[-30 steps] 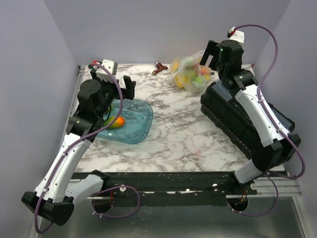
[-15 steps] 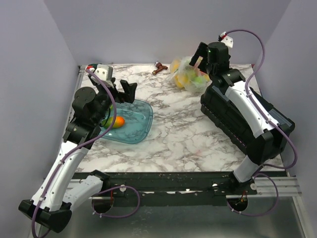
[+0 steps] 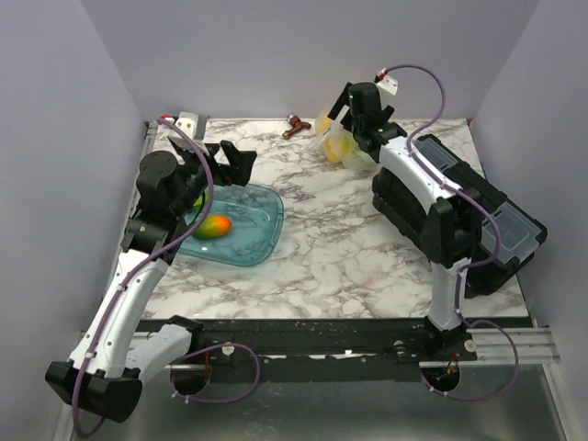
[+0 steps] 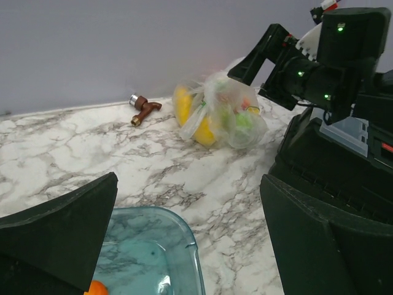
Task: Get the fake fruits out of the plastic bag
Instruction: Move the plastic bag to the center of the board.
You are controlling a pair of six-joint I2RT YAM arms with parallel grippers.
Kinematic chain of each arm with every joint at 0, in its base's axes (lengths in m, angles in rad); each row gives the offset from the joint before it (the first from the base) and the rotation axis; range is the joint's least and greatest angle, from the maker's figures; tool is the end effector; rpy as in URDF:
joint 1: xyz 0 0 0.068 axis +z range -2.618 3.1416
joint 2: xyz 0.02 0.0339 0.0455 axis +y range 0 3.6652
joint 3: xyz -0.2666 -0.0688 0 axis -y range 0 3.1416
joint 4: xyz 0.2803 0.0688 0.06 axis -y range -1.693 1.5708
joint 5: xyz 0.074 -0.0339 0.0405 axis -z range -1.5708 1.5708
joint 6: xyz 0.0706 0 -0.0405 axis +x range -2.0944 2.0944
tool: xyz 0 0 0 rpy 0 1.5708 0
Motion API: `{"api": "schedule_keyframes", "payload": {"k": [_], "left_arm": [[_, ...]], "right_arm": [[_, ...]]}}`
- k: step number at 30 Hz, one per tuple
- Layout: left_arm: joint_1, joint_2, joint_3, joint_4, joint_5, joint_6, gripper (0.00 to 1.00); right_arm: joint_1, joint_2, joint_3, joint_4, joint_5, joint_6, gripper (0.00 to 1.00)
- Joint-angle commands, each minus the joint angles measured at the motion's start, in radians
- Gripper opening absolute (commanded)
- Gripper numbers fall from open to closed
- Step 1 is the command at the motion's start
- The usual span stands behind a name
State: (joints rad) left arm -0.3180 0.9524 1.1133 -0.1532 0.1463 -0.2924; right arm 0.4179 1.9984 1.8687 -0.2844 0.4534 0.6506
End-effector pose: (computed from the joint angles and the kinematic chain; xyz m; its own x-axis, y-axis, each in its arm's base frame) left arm 0.2593 -0.0962 0.4360 -0.1221 -0.2600 -0.9579 0.4309 0.8555 -0.2872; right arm 0.5080 0.1917 0.3240 -0.2916 0.4662 -0.8352 0.2240 0.8822 0.4142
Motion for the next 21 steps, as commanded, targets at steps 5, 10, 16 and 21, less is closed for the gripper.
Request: {"api": "schedule_keyframes", "payload": {"k": [5,10,16,21], "left_arm": [[0.099,0.098,0.026,0.060,0.264,-0.153,0.99],[0.117,0.136,0.033,0.070,0.310,-0.179,0.99],[0.117,0.153,0.035,0.070,0.321,-0.178,0.99],[0.116,0.154,0.039,0.065,0.324,-0.171,0.99]], "right_arm": [[0.006,0.202,0.179,0.067,0.124,-0.045,0.97],[0.005,0.253,0.196,0.088,0.170,-0.078,0.91],[0.005,0.272,0.168,0.121,0.120,-0.095,0.70],[0.005,0.269,0.138,0.123,0.080,-0.106,0.58]]}}
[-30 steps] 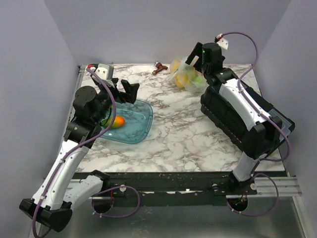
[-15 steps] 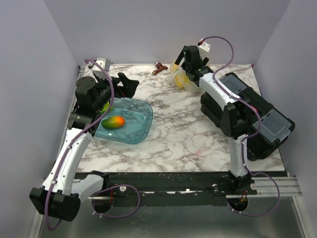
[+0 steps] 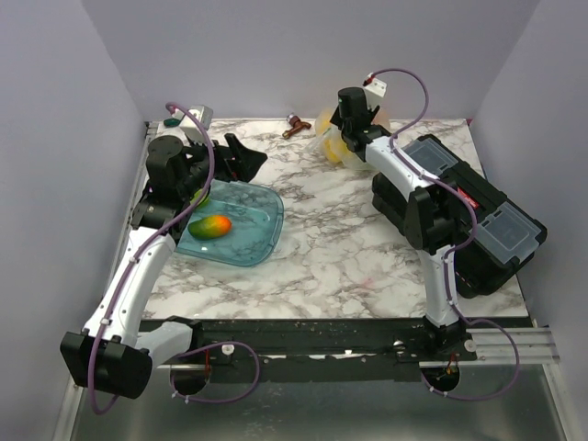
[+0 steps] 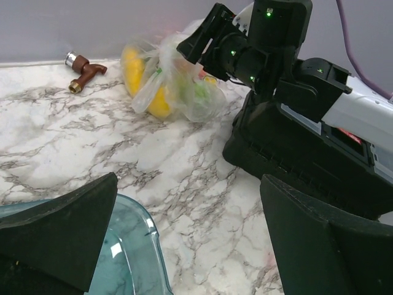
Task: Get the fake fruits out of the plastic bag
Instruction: Move the plastic bag to the center of the board.
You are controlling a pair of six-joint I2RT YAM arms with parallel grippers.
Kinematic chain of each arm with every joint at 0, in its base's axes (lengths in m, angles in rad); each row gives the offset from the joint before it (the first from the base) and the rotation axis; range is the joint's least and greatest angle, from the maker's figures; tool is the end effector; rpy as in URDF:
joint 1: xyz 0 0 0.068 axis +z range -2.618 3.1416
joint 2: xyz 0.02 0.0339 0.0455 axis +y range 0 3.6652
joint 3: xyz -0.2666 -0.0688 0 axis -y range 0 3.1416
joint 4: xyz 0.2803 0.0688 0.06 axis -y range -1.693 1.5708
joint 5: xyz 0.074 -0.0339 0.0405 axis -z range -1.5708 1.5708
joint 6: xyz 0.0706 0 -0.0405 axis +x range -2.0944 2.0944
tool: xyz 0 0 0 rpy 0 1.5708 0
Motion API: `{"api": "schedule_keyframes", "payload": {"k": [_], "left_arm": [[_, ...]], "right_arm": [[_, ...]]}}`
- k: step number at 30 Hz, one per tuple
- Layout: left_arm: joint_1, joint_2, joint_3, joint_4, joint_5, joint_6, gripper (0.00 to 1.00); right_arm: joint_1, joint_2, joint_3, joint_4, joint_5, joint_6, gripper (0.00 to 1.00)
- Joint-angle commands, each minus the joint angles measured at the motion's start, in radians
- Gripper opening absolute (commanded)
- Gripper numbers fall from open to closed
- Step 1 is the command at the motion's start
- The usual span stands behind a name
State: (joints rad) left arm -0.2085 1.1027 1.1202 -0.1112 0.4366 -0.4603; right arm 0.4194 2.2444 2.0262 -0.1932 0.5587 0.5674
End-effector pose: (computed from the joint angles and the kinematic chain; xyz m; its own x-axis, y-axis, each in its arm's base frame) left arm 0.3033 -0.0947 0.4034 -0.3483 -0.3378 -0.8744 0.4964 0.7248 -0.4777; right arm 0.5593 0.2084 0.2662 -0.2551 0.3852 -0.8869 0.2793 0.9075 0.3138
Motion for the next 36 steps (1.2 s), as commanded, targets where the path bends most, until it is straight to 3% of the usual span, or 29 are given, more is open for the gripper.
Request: {"api": "schedule_keyframes", "payload": {"k": [1,7,18,22,25,27,36], "left_arm": [[0.008,0.008,0.034,0.017,0.031,-0.002,0.99],[0.009,0.044,0.052,0.005,0.056,-0.006,0.99],[0.007,0.059,0.062,-0.004,0.066,-0.003,0.99],[0.008,0.054,0.068,-0.012,0.072,-0.002,0.99],[0.007,0.049,0.064,-0.007,0.067,-0.005,0.99],[0.006,0.052,0.062,0.001,0.080,-0.015,0.99],[0.001,0.090,0.066,0.012,0.118,-0.041,0.99]], "right_arm": [[0.004,0.021,-0.021,0.029,-0.040,-0.031,0.54],[0.004,0.002,-0.039,-0.015,-0.102,-0.053,0.37],[0.003,0.009,-0.045,-0.037,-0.092,-0.077,0.29],[0.004,-0.003,-0.069,-0.035,-0.130,-0.086,0.19],[0.004,-0.006,-0.062,-0.049,-0.181,-0.095,0.02],[0.005,-0.018,-0.063,-0.087,-0.216,-0.082,0.01],[0.010,-0.266,-0.427,0.024,-0.517,-0.129,0.01]]}}
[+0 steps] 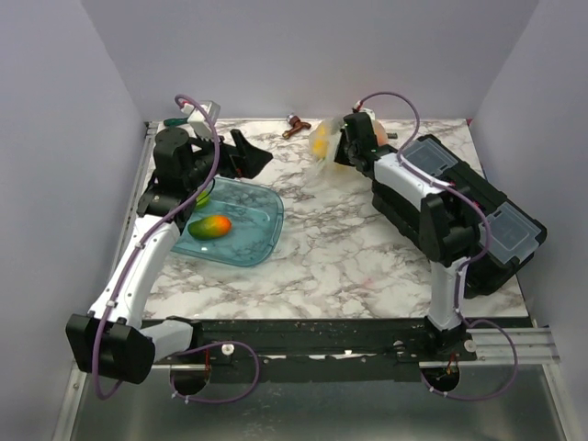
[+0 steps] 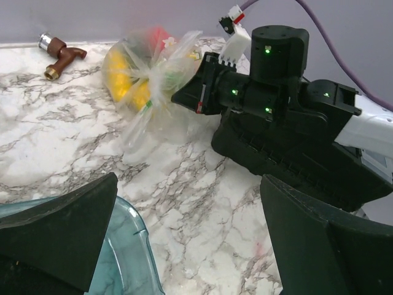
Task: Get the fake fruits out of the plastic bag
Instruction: Move the plastic bag to the center of the board.
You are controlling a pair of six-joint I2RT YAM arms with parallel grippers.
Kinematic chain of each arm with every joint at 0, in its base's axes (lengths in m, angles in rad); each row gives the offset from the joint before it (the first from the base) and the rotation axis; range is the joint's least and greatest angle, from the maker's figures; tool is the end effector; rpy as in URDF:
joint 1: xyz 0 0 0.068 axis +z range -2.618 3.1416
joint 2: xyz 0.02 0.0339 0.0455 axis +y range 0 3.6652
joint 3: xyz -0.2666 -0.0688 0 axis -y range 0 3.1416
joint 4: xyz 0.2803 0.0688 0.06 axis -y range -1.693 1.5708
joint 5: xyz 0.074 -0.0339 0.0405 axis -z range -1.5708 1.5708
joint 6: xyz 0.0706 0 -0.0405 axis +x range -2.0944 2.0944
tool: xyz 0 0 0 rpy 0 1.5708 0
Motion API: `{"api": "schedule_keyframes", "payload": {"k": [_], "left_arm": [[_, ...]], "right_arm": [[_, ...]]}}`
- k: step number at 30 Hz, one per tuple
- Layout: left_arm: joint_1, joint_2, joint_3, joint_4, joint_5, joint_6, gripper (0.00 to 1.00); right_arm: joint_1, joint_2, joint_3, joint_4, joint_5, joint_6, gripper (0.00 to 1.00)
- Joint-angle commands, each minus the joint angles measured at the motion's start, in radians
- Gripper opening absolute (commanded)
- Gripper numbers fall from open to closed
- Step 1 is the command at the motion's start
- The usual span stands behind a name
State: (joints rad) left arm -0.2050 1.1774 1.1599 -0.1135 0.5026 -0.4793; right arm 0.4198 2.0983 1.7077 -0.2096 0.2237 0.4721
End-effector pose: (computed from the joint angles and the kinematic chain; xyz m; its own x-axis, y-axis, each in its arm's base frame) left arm 0.3199 -0.1013 0.3971 -0.4114 -0.3272 -0.8507 0.5142 0.6873 -0.5130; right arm 0.5124 0.2115 0.2119 -0.5641 0.2338 -0.7919 0.0295 0.9642 0.2637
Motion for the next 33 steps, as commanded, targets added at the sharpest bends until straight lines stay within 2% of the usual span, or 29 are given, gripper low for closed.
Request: {"api": "schedule_keyframes", "payload": {"k": [1,9,16,21,25,29,33], "left_arm": [[-0.002,0.021,0.027,0.012,0.052,-0.024,0.99],[-0.005,0.075,0.049,0.002,0.109,-0.050,0.99],[-0.024,0.142,0.061,0.037,0.215,-0.104,0.99],[-0.105,0.167,0.082,-0.012,0.187,-0.048,0.99],[-0.165,0.171,0.059,0.052,0.250,-0.076,0.99],[-0.231,0.163,0.067,0.009,0.208,-0.006,0.99],[-0.331,0.152,0.067,-0.063,0.054,0.090,0.99]], "right_arm": [[0.011,-0.146,-0.141,0.045,-0.206,-0.033,0.01],[0.029,-0.323,-0.391,0.093,-0.393,0.012,0.01],[0.053,-0.507,-0.567,0.023,-0.477,0.008,0.01],[0.065,-0.686,-0.749,0.000,-0.503,0.033,0.01],[0.066,-0.839,-0.836,-0.055,-0.513,0.056,0.01],[0.066,-1.000,-0.924,-0.096,-0.507,0.088,0.01],[0.066,-1.090,-0.958,-0.173,-0.438,0.097,0.01]]}}
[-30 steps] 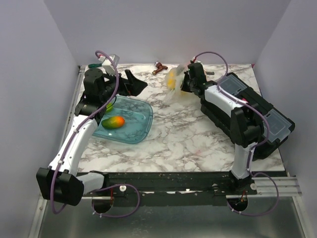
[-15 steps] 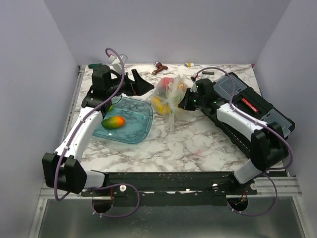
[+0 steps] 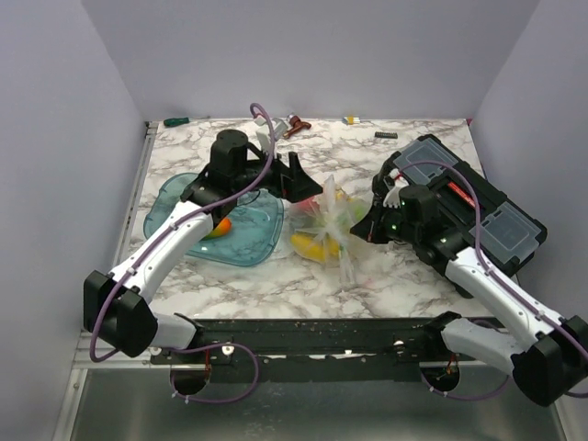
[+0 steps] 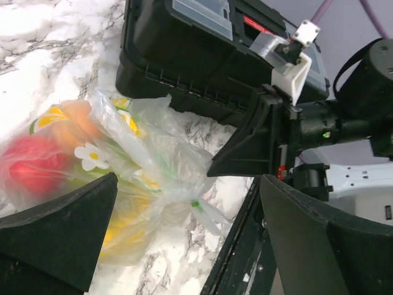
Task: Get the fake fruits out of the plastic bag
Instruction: Move the plastic bag to the center of the board.
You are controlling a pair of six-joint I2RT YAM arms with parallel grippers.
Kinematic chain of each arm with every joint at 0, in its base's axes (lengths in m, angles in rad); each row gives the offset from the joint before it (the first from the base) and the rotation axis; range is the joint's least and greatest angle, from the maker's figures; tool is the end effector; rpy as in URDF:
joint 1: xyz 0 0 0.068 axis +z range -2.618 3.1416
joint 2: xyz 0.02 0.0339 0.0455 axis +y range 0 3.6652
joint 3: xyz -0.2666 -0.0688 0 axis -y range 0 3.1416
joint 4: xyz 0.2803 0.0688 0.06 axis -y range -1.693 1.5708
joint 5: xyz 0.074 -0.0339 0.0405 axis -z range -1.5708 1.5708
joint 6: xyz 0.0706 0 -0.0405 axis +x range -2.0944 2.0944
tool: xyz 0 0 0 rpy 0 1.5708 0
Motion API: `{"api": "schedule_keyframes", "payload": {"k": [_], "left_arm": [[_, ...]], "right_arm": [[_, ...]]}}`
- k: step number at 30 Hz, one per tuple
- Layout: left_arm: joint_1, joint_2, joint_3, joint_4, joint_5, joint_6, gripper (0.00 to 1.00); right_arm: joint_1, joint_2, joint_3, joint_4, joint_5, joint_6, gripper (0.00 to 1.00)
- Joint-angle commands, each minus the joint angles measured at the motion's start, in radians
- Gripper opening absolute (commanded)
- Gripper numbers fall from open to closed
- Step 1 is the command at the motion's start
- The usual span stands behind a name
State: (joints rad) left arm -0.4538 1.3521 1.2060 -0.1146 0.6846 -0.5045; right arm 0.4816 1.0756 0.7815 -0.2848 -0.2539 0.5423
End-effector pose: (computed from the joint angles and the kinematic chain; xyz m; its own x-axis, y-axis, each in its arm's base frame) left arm 0.3153 -0.2034 0.3591 -0.6324 -0.1082 -0.7670 0.6661 0.4297 -0.6097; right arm 0.2560 0.1538 0.2464 -0.7429 0.1754 -0.6460 -0.2934 0.7821 0.5497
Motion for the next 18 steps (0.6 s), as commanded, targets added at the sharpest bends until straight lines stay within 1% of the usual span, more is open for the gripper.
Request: {"api": "schedule_keyframes", "payload": {"k": [1,4,5,6,7,8,9,10,12,14,16,18], "left_arm": [[-0.097,-0.025,0.021,-0.071,-0.161,0.119,0.99],[-0.120,-0.049,0.004,-0.063,-0.215,0.097,0.99],[-0.129,-0.066,-0.007,-0.065,-0.258,0.102,0.99],[-0.149,-0.080,-0.020,-0.070,-0.318,0.114,0.99],[-0.177,-0.094,-0.034,-0.086,-0.435,0.112,0.99],[-0.196,-0.105,-0.047,-0.101,-0.536,0.081,0.99],[-0.205,-0.111,-0.071,-0.102,-0.582,0.043,0.99],[-0.207,-0.110,-0.092,-0.086,-0.569,-0.002,0.98],[-0.216,-0.092,-0.109,-0.056,-0.513,-0.052,0.93],[-0.228,-0.054,-0.095,-0.066,-0.476,-0.060,0.91],[-0.227,0.003,-0.051,-0.099,-0.417,-0.054,0.90],[-0.227,0.058,0.003,-0.122,-0.361,-0.025,0.79]], "right_arm": [[0.005,-0.075,-0.033,-0.118,0.054,0.028,0.02],[0.005,-0.077,-0.011,-0.168,0.088,0.012,0.08],[0.004,-0.069,0.011,-0.193,0.101,0.000,0.12],[0.005,-0.062,0.035,-0.218,0.120,-0.012,0.17],[0.005,-0.051,0.068,-0.250,0.136,-0.025,0.26],[0.005,-0.040,0.097,-0.274,0.149,-0.040,0.31],[0.005,-0.030,0.129,-0.294,0.157,-0.054,0.37],[0.005,-0.022,0.156,-0.310,0.169,-0.066,0.40],[0.004,-0.010,0.191,-0.318,0.188,-0.080,0.44],[0.005,0.009,0.224,-0.325,0.188,-0.073,0.45],[0.008,0.020,0.239,-0.320,0.154,-0.061,0.46],[0.026,0.012,0.227,-0.295,0.138,-0.048,0.51]]}}
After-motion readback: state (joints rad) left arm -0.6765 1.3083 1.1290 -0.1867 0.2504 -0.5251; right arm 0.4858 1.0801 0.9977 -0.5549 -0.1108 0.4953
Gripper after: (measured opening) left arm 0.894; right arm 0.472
